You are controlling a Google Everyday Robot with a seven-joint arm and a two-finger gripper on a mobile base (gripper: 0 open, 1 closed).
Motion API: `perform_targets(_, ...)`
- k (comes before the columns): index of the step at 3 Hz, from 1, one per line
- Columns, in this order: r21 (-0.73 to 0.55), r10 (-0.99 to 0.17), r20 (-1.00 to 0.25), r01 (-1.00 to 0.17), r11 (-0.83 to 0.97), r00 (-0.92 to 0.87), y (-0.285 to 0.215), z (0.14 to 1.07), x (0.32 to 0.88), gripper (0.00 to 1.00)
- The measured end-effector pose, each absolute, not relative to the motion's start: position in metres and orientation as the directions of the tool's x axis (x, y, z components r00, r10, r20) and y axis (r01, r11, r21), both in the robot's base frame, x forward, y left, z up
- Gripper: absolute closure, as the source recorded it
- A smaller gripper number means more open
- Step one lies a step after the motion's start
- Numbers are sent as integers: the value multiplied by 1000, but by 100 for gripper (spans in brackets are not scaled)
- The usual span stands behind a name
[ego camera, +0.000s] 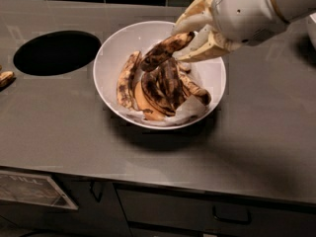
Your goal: Pick banana from white bowl
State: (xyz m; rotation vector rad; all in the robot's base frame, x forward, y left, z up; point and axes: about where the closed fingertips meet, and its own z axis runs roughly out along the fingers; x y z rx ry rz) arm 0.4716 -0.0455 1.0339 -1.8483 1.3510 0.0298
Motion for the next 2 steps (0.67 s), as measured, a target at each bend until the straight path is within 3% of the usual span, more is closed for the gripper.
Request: perform_targets(2,-531,-693,-569,-842,-101,442,-20,1027,496,100)
